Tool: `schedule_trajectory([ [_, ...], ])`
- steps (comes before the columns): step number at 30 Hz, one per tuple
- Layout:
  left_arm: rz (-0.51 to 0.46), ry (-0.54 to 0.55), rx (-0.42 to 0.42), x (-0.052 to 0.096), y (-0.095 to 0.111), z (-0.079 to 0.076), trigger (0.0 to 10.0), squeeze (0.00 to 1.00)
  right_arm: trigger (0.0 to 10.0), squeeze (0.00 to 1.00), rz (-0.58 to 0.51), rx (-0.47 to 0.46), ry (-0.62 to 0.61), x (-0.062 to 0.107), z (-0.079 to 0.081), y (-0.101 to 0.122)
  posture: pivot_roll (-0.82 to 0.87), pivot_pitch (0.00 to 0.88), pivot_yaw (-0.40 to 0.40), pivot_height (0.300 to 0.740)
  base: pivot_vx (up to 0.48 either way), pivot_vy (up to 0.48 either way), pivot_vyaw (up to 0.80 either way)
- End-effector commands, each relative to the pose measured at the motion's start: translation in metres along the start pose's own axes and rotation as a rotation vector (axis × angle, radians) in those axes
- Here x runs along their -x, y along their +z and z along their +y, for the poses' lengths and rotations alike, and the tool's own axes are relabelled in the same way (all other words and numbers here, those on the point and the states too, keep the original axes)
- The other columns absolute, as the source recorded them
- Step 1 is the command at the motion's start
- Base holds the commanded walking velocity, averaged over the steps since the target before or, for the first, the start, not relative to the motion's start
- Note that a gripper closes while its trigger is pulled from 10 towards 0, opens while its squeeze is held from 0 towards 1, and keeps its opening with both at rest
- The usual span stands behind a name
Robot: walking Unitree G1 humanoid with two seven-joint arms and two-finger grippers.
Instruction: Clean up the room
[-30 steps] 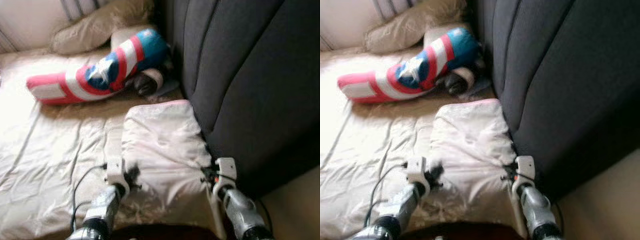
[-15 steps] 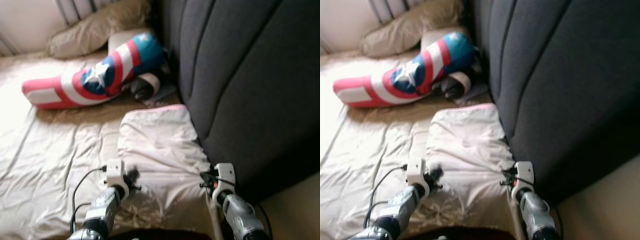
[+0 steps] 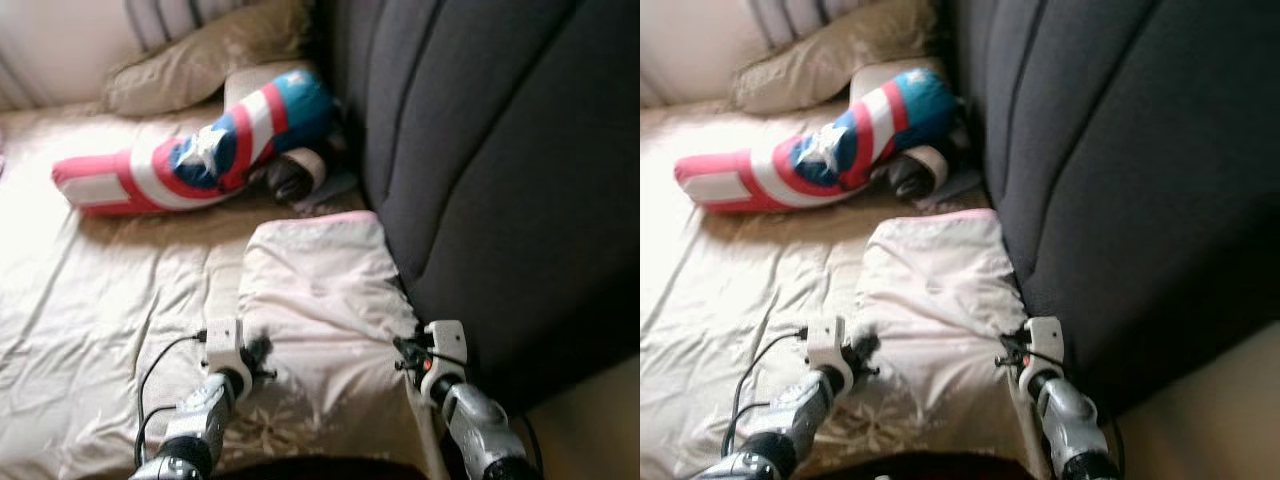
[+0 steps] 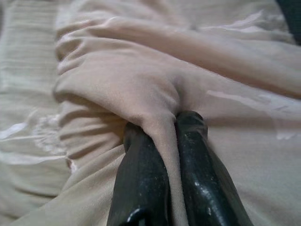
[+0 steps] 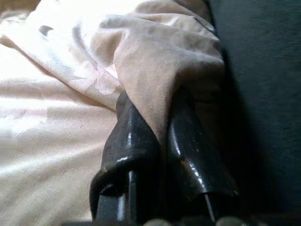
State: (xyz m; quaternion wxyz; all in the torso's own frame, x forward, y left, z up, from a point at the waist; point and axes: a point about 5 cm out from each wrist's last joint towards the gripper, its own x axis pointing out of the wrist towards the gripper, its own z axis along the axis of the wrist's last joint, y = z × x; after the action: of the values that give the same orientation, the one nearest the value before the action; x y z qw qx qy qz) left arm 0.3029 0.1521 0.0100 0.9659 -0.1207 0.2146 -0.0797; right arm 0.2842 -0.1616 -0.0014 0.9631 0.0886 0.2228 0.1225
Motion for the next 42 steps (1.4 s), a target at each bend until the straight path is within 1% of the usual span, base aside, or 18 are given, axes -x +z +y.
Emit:
schedule_trajectory([
  [1, -0.069, -0.008, -0.013, -0.003, 0.018, 0.0, 10.0, 0.0, 10.0, 0.0, -0.093, 0.019, 0.006, -0.007, 0.002, 0.025, 0.01, 0.146, 0.007, 0.74, 0.315, 0.0, 0.0],
  [8, -0.069, -0.009, -0.012, -0.003, 0.018, 0.0, 10.0, 0.0, 10.0, 0.0, -0.099, 0.022, -0.005, -0.009, 0.001, 0.031, 0.01, 0.147, 0.007, 0.74, 0.315, 0.0, 0.0],
  [11, -0.068, -0.008, -0.013, -0.003, 0.018, 0.0, 10.0, 0.0, 10.0, 0.0, -0.101, 0.023, 0.017, -0.011, 0.004, 0.033, 0.01, 0.147, 0.007, 0.74, 0.322, 0.0, 0.0],
  [27, -0.072, -0.01, -0.012, -0.003, 0.018, 0.0, 10.0, 0.0, 10.0, 0.0, -0.084, 0.024, 0.028, -0.014, 0.008, 0.031, 0.01, 0.157, 0.006, 0.74, 0.347, 0.0, 0.0],
  [37, -0.071, -0.018, -0.026, -0.006, 0.022, -0.003, 10.0, 0.0, 10.0, 0.0, -0.065, 0.026, 0.001, -0.016, 0.009, 0.031, 0.02, 0.172, 0.008, 0.74, 0.0, 0.0, 0.0],
  [42, -0.072, -0.035, -0.028, -0.011, 0.029, -0.009, 10.0, 0.0, 10.0, 0.0, -0.052, 0.021, -0.028, -0.018, 0.006, 0.033, 0.02, 0.184, 0.011, 0.74, 0.0, 0.0, 0.0],
])
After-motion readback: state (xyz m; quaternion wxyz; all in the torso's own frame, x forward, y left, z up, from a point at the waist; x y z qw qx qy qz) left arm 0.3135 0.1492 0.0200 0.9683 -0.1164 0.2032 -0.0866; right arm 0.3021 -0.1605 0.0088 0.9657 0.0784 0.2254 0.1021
